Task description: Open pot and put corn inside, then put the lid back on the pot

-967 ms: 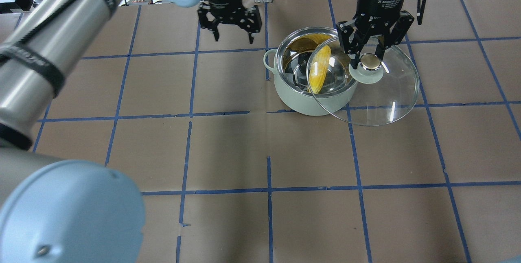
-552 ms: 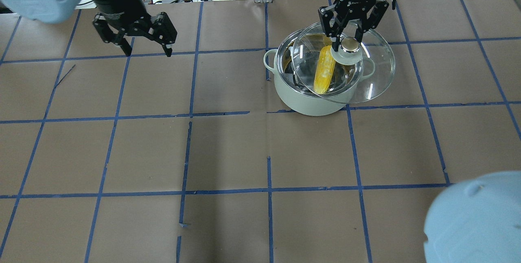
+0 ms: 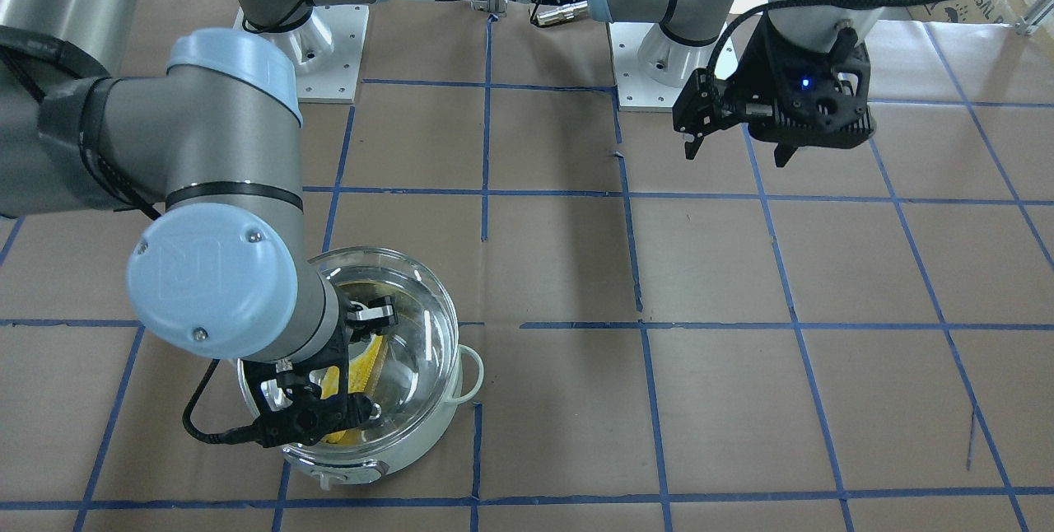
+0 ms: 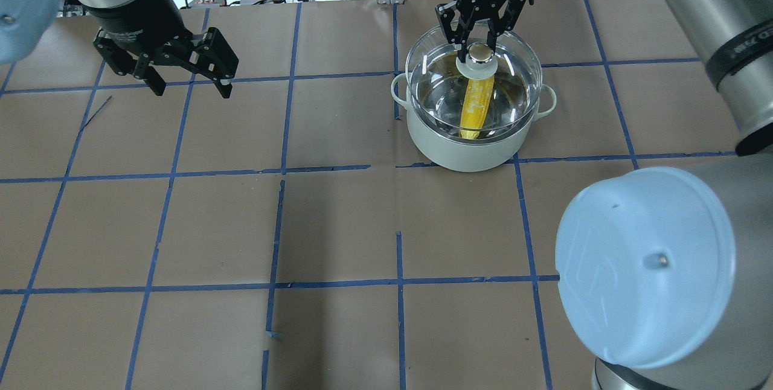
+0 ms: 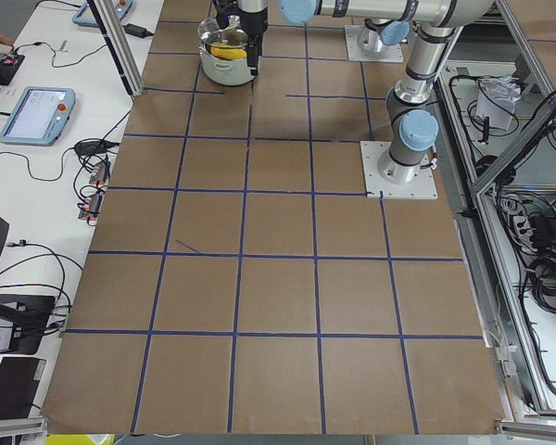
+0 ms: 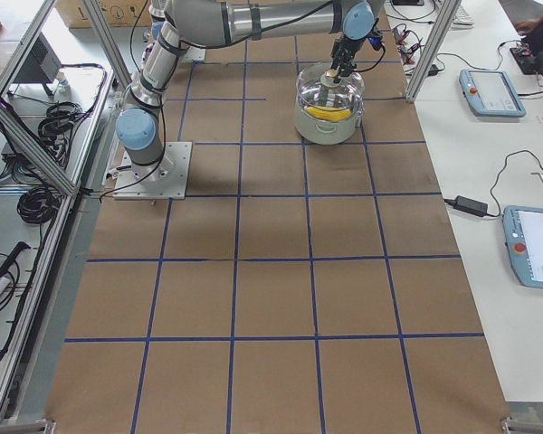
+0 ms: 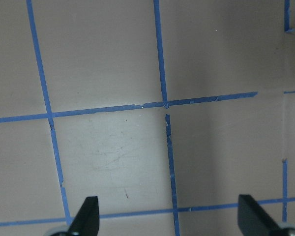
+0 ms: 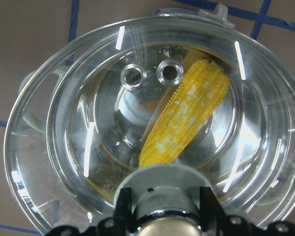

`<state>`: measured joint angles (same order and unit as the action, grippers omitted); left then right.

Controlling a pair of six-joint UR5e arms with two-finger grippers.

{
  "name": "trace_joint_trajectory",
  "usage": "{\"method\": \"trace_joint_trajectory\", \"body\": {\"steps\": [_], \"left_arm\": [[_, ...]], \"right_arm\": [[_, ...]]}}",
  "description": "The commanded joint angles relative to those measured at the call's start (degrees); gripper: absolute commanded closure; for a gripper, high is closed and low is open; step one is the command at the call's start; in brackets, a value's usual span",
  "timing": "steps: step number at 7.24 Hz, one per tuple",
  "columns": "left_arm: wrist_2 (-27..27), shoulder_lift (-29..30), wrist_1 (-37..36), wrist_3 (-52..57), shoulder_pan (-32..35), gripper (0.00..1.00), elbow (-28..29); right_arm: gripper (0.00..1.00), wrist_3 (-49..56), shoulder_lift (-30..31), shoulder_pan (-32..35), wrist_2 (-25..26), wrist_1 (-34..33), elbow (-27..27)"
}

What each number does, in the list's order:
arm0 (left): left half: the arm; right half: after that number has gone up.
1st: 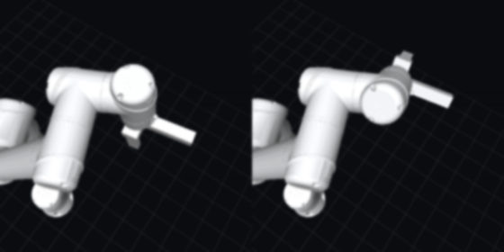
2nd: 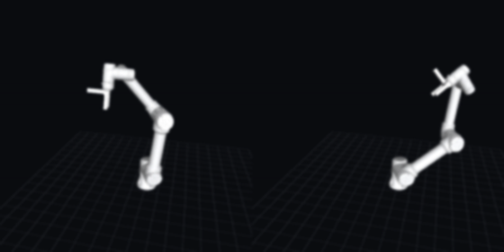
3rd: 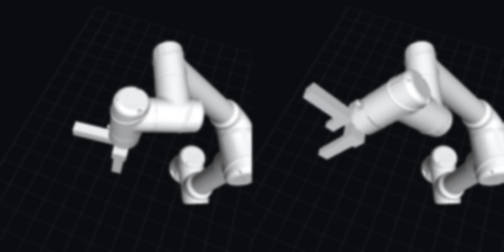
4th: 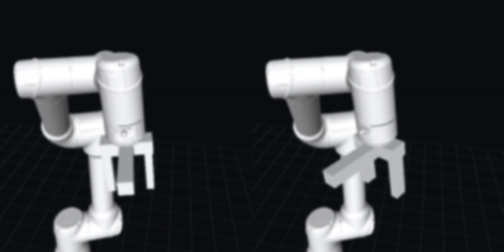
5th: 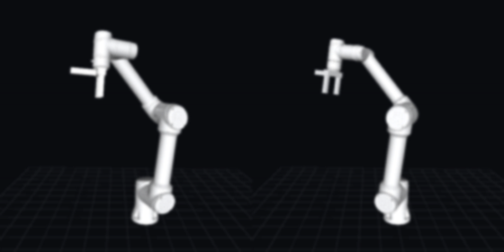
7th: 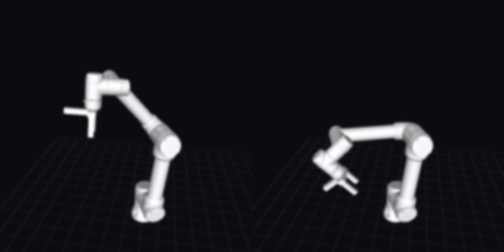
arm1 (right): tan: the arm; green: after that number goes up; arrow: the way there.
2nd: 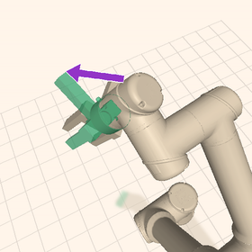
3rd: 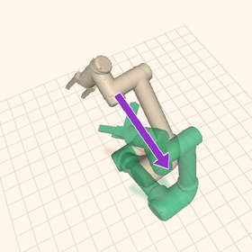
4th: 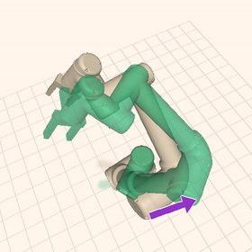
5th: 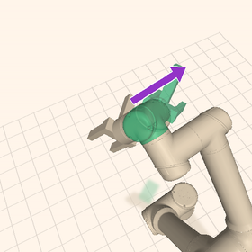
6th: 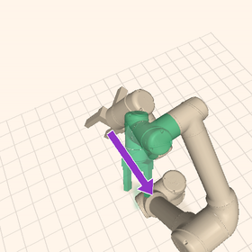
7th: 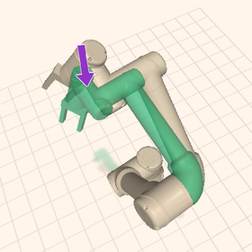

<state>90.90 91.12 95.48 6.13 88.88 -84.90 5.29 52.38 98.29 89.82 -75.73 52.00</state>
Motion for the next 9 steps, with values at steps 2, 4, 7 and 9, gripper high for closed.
{"method": "trace_joint_trajectory", "body": {"steps": [2,4,7,9], "left_arm": [[-0.5,-1.7,3.1,-4.4,-0.5,0.0,-0.4],[0.2,-2.9,0.3,-9.9,0.1,0.0,0.6],[0.7,-2.3,5.2,-9.4,0.3,0.0,-1.9],[0.7,-0.9,4.8,-8.7,0.4,0.0,1.2]], "right_arm": [[0.67,0.1,-2.5,0.0,0.4,0.1,-0.6],[0.67,0.0,-2.4,-0.1,0.8,0.3,-0.7],[0.67,0.0,-2.3,-0.4,0.9,0.6,-0.3],[0.67,0.0,-2.9,-0.4,0.9,0.3,-0.1]]}}
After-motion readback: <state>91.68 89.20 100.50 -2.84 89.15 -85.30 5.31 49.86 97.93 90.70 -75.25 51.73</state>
